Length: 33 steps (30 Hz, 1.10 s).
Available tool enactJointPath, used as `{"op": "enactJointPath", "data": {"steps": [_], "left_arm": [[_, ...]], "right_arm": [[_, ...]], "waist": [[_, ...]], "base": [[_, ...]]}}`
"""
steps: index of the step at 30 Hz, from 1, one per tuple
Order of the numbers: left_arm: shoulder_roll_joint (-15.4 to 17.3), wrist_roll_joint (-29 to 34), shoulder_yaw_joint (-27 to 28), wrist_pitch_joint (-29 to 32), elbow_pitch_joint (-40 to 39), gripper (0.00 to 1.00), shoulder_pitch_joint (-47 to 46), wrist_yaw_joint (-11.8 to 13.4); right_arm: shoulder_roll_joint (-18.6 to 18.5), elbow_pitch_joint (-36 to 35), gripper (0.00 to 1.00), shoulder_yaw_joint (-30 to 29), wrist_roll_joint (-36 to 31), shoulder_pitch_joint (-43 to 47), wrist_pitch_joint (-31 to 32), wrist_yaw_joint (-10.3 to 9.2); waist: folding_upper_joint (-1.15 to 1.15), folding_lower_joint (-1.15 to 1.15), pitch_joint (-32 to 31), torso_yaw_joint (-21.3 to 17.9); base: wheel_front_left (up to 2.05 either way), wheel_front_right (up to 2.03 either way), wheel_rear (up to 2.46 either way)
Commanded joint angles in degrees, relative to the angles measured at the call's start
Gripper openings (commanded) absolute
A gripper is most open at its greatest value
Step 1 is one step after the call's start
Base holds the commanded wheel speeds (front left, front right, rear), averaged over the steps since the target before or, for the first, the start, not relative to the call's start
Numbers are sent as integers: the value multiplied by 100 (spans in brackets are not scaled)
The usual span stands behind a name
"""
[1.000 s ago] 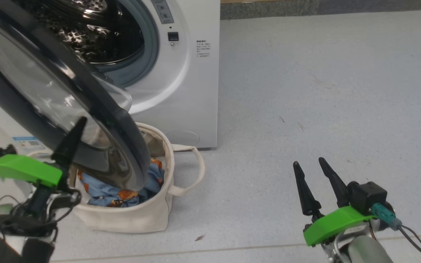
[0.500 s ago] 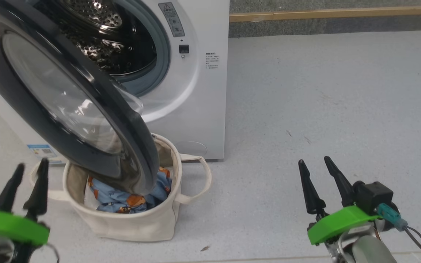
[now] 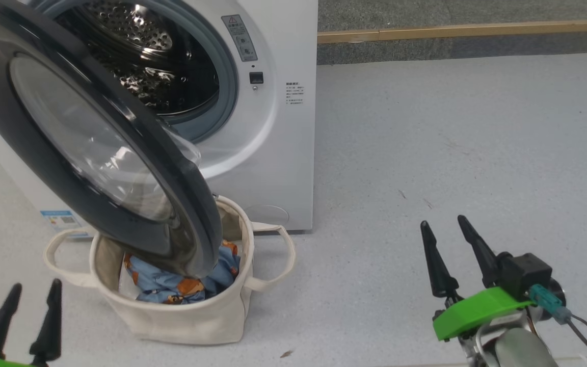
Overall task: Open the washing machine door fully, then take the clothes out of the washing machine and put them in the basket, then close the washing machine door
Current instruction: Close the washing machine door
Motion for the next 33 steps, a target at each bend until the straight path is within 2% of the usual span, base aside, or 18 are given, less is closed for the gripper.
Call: {"op": "enactJointPath", "data": {"steps": [1,6,12,20,33], "left_arm": [[168,76,382,-72,-214,100,-241,45],[-2,332,714,-74,-308,100,-162,-4],[-199,506,908,-74,-312,100,-203,-179],[-228,633,899,-75,-136,100,-299,-327],[-288,676,831,-75,37,100,-374,-402]], "right_arm": [[42,-233,100,88,-45,-105,-71,1],[42,-280,100,-69,-159,-80,-71,1],[42,-247,100,-84,-100,-73,-71,1],[42,-53,100,-207,-153,-83,-71,1],[42,104,100,-288,-47,-76,-71,1]], "waist": [[0,0,11,-4],[0,0,43,-54],[0,0,74,-95],[0,0,104,-60],[0,0,102,-36]], "base": [[0,0,0],[0,0,0],[0,0,0],[0,0,0],[0,0,0]]}}
